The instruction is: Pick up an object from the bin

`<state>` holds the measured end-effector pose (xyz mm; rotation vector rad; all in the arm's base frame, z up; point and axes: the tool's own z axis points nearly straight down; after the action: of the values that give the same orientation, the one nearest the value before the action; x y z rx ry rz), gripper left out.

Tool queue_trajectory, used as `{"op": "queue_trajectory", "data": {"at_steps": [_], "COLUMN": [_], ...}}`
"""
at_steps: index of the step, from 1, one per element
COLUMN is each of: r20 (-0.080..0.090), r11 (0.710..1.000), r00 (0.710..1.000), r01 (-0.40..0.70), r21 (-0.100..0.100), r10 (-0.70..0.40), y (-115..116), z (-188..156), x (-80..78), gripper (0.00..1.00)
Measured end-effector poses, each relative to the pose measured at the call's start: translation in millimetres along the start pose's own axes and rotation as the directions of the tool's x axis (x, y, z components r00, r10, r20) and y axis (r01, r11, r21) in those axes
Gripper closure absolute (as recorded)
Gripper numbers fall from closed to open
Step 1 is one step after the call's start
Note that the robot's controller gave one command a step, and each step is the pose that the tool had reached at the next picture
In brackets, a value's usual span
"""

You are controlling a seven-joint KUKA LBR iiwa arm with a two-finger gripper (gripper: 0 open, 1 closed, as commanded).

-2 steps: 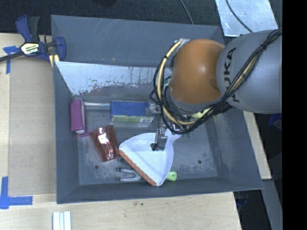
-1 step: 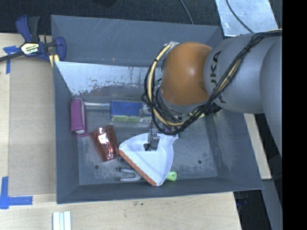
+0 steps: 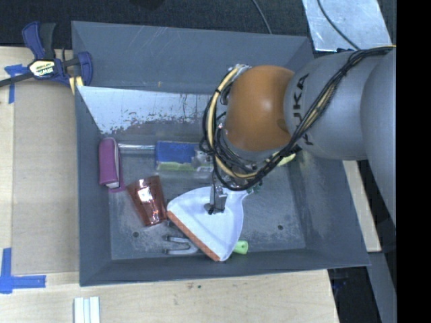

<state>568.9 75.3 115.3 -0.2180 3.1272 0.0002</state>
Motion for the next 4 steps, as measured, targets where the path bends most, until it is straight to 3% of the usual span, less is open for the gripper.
{"op": "queue_trajectory", "data": {"at_steps": [1, 2, 3, 4], "r20": [-0.005, 0.006, 0.004, 0.026], "r11": [0.994, 0.983, 0.866, 0.972], "r00": [0.994, 0.983, 0.866, 0.972], "r01": [-0.113, -0.186, -0.501, -0.235], "r21": [-0.001, -0.004, -0.006, -0.006], "r10": [0.113, 0.186, 0.501, 0.235], "y": [3.9, -8.7, -3.7, 0.6], "z": [-8.0, 39.8, 34.9, 38.0], "x": [15.0, -2.3, 7.2, -19.1], "gripper": [0.0, 0.0, 0.0, 1.0]}}
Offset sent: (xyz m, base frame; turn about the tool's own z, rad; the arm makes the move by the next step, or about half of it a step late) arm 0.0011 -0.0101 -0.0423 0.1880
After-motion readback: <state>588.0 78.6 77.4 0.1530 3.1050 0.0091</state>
